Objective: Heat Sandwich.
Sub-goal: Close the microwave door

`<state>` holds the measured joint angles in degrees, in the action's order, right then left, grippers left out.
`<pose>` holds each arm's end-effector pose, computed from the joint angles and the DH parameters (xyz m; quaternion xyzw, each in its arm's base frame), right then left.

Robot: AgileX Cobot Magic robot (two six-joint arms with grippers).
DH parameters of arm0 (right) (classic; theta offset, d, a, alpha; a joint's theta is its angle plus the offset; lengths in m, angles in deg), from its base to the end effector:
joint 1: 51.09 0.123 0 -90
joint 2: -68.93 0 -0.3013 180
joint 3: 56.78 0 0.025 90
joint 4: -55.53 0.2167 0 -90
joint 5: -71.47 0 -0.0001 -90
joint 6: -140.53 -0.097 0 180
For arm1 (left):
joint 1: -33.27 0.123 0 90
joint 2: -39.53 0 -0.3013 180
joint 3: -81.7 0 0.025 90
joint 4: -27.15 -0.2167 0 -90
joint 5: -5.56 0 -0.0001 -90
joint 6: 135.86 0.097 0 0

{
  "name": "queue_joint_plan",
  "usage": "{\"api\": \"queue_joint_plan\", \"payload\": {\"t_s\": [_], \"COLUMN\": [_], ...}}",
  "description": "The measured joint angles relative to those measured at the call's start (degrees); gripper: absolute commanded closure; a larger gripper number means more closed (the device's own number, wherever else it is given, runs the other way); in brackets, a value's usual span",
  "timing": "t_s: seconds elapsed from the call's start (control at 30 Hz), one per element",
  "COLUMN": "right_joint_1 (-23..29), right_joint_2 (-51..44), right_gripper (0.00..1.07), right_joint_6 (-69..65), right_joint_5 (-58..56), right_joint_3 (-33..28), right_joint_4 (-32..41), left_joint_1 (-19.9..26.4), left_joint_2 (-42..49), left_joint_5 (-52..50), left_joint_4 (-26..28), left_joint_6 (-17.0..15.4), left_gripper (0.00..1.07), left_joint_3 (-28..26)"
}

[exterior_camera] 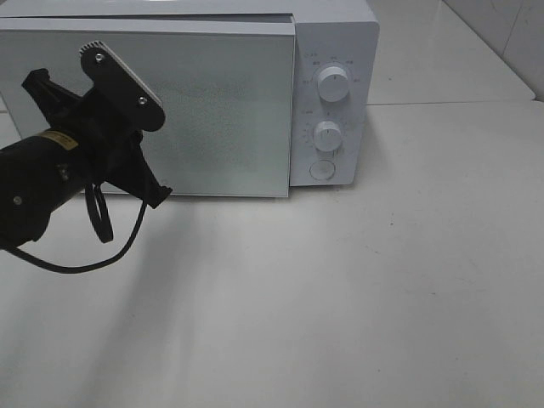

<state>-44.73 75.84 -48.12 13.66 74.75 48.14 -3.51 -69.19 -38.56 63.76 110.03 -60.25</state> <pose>-0.0448 -0.0156 0.2652 0.0180 0.8329 0.0079 0.5531 0.2803 -0.1593 0.2122 0.3834 0.7072 0.1779 0.5668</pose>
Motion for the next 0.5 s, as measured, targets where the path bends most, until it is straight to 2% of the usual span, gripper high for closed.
{"api": "queue_joint_plan", "payload": {"t_s": [0.1, 0.13, 0.17, 0.23, 0.27, 0.3, 0.4, 0.43, 0.47, 0.5], "right_joint_1": [0.0, 0.0, 0.0, 0.0, 0.0, 0.0, 0.0, 0.0, 0.0, 0.0], "right_joint_2": [0.0, 0.0, 0.0, 0.0, 0.0, 0.0, 0.0, 0.0, 0.0, 0.0], "right_gripper": [0.53, 0.53, 0.53, 0.53, 0.53, 0.53, 0.53, 0.53, 0.53, 0.53], "right_joint_6": [0.0, 0.0, 0.0, 0.0, 0.0, 0.0, 0.0, 0.0, 0.0, 0.0], "right_joint_5": [0.0, 0.0, 0.0, 0.0, 0.0, 0.0, 0.0, 0.0, 0.0, 0.0], "right_joint_3": [0.0, 0.0, 0.0, 0.0, 0.0, 0.0, 0.0, 0.0, 0.0, 0.0], "right_joint_4": [0.0, 0.0, 0.0, 0.0, 0.0, 0.0, 0.0, 0.0, 0.0, 0.0], "left_joint_1": [-0.5, -0.5, -0.5, -0.5, -0.5, -0.5, -0.5, -0.5, -1.0, -1.0], "left_joint_2": [-1.3, -1.3, -2.4, -3.3, -3.3, -4.4, -5.9, -5.9, -6.8, -7.3], "left_joint_5": [0.0, 0.0, 0.0, 0.0, 0.0, 0.0, 0.1, 0.1, 0.0, 0.0], "left_joint_4": [2.6, 2.6, 3.5, 4.1, 4.1, 4.5, 4.7, 4.7, 4.7, 4.9], "left_joint_6": [6.8, 6.8, 11.4, 15.4, 15.4, 19.0, 24.5, 24.5, 28.1, 29.9], "left_gripper": [1.07, 1.07, 1.07, 1.07, 1.07, 1.07, 1.07, 1.07, 1.07, 1.07], "left_joint_3": [-1.8, -1.8, -3.2, -4.5, -4.5, -5.7, -7.3, -7.3, -8.5, -8.8]}}
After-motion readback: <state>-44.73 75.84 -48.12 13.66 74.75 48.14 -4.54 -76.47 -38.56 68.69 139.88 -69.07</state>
